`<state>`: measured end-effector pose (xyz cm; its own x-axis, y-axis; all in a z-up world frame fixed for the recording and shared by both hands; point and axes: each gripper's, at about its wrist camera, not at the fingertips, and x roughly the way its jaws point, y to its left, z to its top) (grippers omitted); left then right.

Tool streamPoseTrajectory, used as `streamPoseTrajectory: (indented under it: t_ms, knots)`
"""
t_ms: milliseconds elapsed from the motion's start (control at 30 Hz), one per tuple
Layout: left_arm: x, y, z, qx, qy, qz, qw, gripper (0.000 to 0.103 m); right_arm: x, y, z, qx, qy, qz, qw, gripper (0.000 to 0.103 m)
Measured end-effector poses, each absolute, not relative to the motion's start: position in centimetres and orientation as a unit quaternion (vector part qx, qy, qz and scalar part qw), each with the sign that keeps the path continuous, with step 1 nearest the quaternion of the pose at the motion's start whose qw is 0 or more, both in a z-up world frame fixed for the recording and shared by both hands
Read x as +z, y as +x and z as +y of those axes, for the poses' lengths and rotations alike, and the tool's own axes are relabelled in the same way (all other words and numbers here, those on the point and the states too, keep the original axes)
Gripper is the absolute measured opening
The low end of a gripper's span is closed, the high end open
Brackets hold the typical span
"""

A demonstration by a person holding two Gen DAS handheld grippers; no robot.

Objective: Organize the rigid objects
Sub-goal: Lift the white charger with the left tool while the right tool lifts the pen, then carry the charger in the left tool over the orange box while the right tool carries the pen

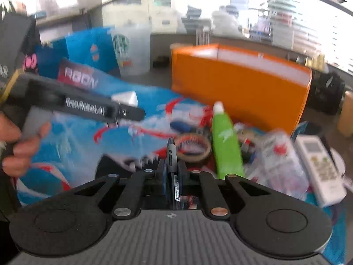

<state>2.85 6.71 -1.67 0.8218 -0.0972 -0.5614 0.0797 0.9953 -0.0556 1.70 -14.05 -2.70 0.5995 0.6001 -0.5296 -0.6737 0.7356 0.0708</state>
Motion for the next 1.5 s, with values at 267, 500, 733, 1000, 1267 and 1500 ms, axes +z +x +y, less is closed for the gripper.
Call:
streamPoseTrajectory:
  t_ms: [267, 500, 733, 1000, 1267, 1500]
  knots:
    - [2.0, 4.3, 5.2, -0.065, 0.000, 0.257, 0.964, 0.063, 1.3, 3.7, -15.4, 0.337, -0.053, 0.220, 0.914, 0.009]
    - [4.1, 6.1, 4.1, -0.073, 0.011, 0.236, 0.969, 0.063, 3.2, 5.5, -16.1, 0.326, -0.037, 0.190, 0.925, 0.009]
    - [5.6, 9.1, 3.8, -0.078, 0.012, 0.231, 0.970, 0.063, 4.9, 8.2, -16.4, 0.319, -0.025, 0.172, 0.932, 0.009]
    - [7.2, 14.8, 3.9, -0.075, 0.012, 0.232, 0.970, 0.063, 7.2, 13.5, -16.5, 0.307, -0.002, 0.159, 0.938, 0.009]
    - [7.2, 19.4, 4.0, -0.073, 0.016, 0.236, 0.969, 0.063, 7.5, 18.9, -15.9, 0.288, 0.001, 0.158, 0.944, 0.009]
    - [6.1, 22.6, 4.1, -0.074, 0.017, 0.248, 0.966, 0.063, 6.6, 22.4, -15.1, 0.276, 0.001, 0.170, 0.946, 0.009]
